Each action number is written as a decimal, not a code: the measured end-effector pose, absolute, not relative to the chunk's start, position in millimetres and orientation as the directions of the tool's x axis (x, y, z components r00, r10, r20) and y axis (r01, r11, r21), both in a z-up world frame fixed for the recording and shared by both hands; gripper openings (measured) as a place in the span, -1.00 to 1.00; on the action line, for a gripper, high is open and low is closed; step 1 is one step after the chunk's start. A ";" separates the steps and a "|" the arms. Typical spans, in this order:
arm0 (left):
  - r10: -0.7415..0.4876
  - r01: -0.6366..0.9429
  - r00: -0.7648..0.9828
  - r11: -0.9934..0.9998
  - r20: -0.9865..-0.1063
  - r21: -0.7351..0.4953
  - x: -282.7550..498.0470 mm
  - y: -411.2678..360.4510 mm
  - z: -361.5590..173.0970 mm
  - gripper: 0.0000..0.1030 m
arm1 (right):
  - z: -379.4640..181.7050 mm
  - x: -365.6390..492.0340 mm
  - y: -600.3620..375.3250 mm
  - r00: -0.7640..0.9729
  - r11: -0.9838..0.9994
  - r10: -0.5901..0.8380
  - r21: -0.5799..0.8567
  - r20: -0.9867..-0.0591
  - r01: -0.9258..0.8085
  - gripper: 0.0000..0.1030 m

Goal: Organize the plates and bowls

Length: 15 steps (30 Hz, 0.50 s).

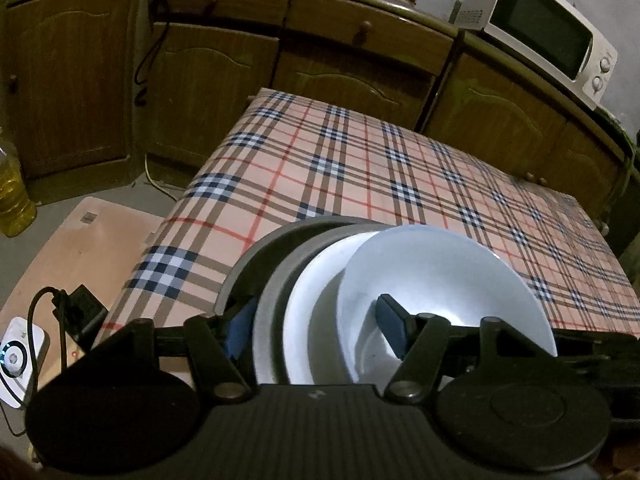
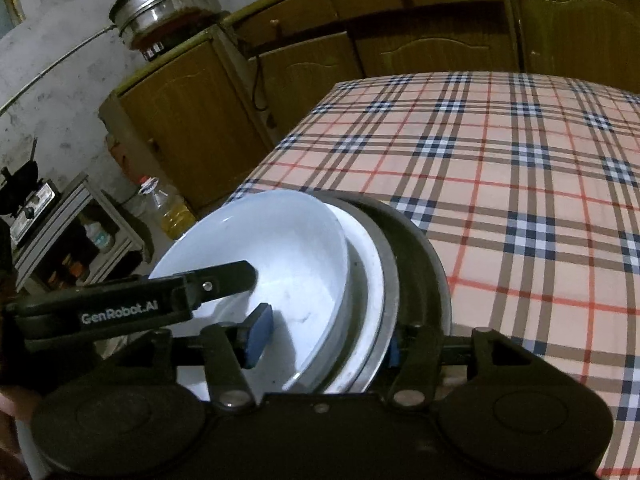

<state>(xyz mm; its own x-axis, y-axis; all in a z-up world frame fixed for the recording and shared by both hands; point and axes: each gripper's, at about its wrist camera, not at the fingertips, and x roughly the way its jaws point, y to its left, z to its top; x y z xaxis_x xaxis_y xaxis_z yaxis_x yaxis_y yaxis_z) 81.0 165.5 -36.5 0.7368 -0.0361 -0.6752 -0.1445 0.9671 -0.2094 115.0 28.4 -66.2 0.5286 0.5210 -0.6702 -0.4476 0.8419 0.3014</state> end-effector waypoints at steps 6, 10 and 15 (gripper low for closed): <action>-0.025 -0.143 0.740 0.971 -0.672 -0.193 79.7 164.3 -35.6 0.29 | -61.6 120.0 33.1 0.468 0.839 0.507 0.289 -0.724 -0.461 0.36; -0.018 -0.140 0.735 0.974 -0.677 -0.178 79.7 163.8 -36.6 0.32 | -56.1 122.2 38.7 0.478 0.864 0.417 0.174 -0.773 -0.473 0.71; -0.007 -0.142 0.737 0.976 -0.676 -0.165 78.5 163.1 -36.3 0.31 | -44.5 123.0 33.0 0.488 0.857 0.405 0.135 -0.774 -0.497 0.71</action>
<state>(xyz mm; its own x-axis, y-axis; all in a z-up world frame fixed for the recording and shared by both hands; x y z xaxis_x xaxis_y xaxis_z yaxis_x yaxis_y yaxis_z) 78.5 163.1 -36.3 0.7367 -0.0073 -0.6762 -0.1418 0.9761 -0.1650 123.0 33.0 -44.5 0.4875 0.4048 -0.7736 -0.4973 0.8570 0.1351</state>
